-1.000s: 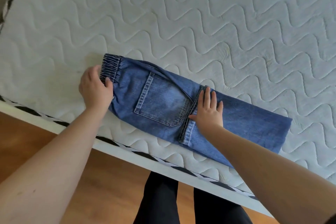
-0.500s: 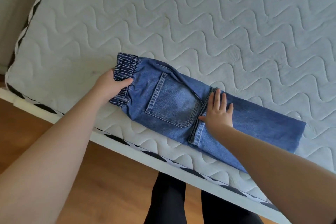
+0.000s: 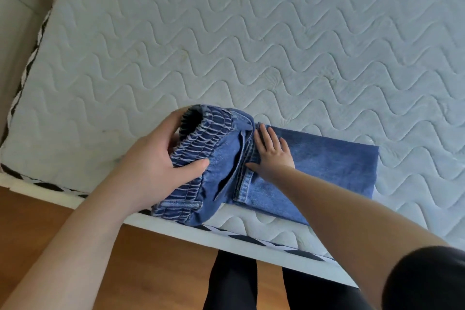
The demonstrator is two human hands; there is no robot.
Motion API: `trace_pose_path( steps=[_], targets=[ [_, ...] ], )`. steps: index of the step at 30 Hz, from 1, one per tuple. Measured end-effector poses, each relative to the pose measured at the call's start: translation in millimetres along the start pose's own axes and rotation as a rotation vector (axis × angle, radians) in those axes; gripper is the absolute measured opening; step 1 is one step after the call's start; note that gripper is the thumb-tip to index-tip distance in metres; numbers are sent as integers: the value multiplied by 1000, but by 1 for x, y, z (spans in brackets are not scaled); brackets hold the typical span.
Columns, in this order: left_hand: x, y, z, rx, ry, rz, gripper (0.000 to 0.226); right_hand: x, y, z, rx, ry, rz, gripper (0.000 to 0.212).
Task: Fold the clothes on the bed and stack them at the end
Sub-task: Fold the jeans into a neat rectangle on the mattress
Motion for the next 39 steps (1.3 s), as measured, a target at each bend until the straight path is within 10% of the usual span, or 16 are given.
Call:
trace_pose_path(
  steps=[5,14,18,24,30,36,39],
  targets=[
    [-38,40,5,-78,-202,91,76,21,19,-16,84,49,489,69],
    [-261,91,15,-144,-301,223,74,35,158,-145,-676,254,1602,27],
    [-335,91,17,-77,-265,251,76,12,173,-165,-843,269,1861,43],
    [-343,60,32,-66,-449,62,51,-3,174,-157,-864,268,1807,50],
    [-311,38,84,-487,-206,377,59,-8,181,-153,-800,474,1312,45],
    [-319,18,107,-656,-308,672,71,-28,198,-159,-788,213,1697,33],
    [-326,18,111,-654,-281,694,57,-33,205,-158,-818,224,1419,39]
  ],
)
Point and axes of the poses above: each hand's wrist, its own z-axis towards the middle knuckle, its own x-axis out of the back of the hand, y = z × x, the point moved 4 cm from there along z, towards the middle knuckle, and after that the axes turned 10 degrees about y, right-handed, at the moved point
